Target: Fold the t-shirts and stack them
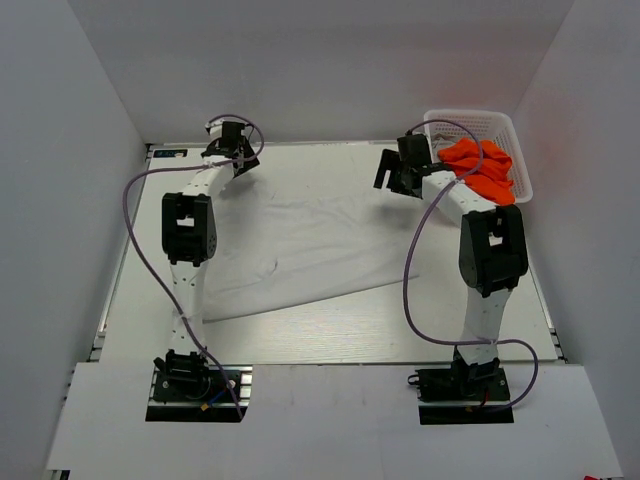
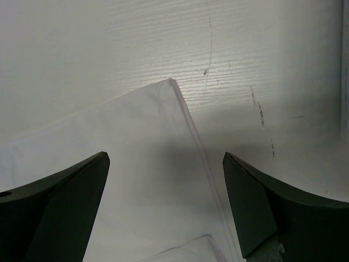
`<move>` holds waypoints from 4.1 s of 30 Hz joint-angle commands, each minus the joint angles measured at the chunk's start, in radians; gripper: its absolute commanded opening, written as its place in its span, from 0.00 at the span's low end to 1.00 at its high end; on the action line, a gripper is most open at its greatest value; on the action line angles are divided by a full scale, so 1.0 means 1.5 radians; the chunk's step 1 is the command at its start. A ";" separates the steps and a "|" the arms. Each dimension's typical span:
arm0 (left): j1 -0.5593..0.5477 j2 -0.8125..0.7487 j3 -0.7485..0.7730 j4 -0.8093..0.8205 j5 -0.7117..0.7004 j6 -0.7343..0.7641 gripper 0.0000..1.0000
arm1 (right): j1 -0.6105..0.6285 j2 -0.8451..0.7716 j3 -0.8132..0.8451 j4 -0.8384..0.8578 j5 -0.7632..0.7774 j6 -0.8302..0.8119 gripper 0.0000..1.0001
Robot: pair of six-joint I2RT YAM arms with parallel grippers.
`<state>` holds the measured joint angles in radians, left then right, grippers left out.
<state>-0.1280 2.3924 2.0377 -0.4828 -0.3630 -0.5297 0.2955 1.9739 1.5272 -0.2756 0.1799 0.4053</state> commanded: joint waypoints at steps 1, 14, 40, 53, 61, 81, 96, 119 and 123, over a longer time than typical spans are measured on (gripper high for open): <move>0.002 0.042 0.106 -0.028 -0.014 0.042 0.98 | -0.012 0.025 0.054 -0.024 0.001 -0.018 0.90; 0.002 0.014 -0.032 0.051 -0.024 0.089 0.62 | -0.030 0.055 0.060 -0.008 -0.024 -0.004 0.90; 0.002 -0.092 -0.175 0.180 -0.013 0.158 0.00 | -0.028 0.228 0.182 0.024 -0.087 -0.027 0.60; -0.006 -0.156 -0.222 0.192 -0.037 0.158 0.00 | -0.024 0.238 0.201 0.057 -0.085 -0.082 0.00; -0.012 -0.296 -0.346 0.170 -0.039 0.141 0.00 | 0.001 0.114 0.093 0.141 -0.081 -0.141 0.00; -0.012 -0.734 -0.803 0.069 0.089 -0.086 0.00 | 0.010 -0.150 -0.218 0.212 -0.046 -0.142 0.00; -0.018 -0.910 -0.948 -0.011 0.177 -0.154 0.00 | 0.011 -0.194 -0.287 0.209 -0.043 -0.134 0.00; -0.024 -0.904 -0.914 -0.001 0.275 -0.180 1.00 | 0.025 -0.336 -0.369 0.130 -0.074 -0.022 0.90; -0.024 -0.774 -0.863 0.079 0.318 -0.164 1.00 | 0.039 -0.283 -0.324 0.152 -0.113 -0.039 0.90</move>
<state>-0.1612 1.1534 0.6853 -0.5171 0.0689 -0.8009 0.3370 1.5166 0.9924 -0.1169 0.0891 0.3851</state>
